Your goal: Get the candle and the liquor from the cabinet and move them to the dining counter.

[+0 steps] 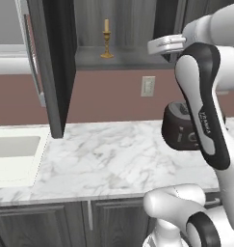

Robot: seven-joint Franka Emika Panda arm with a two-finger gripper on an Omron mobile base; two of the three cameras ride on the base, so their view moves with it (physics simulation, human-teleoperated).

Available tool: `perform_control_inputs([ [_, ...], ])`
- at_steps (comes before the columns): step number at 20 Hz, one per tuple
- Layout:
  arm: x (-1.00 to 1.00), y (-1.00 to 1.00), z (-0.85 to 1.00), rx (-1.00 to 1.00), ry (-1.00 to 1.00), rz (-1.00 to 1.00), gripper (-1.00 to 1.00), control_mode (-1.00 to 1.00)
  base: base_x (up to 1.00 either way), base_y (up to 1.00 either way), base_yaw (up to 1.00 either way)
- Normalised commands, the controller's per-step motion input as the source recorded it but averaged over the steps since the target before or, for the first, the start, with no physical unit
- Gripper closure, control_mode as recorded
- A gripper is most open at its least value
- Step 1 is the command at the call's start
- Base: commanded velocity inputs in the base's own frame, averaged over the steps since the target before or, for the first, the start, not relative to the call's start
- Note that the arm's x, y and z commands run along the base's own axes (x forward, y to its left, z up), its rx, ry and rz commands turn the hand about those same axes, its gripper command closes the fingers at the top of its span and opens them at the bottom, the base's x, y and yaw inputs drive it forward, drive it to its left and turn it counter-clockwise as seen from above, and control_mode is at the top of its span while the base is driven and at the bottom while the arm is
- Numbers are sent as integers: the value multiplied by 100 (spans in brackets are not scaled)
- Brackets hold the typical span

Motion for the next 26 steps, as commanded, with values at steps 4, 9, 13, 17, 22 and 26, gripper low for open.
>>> perform_control_inputs([
  [4,36,18,-18,0,-5,1,-100,-100,0,0,0],
  [9,44,4,-5,0,-5,1,-100,-100,0,0,0],
  [13,42,1,0,0,-4,1,-100,-100,0,0,0],
  [17,35,1,0,0,-2,2,-100,-100,0,0,0],
  [22,27,0,0,0,0,3,-100,-100,0,0,0],
  [26,38,3,0,0,0,2,-100,-100,0,0,0],
])
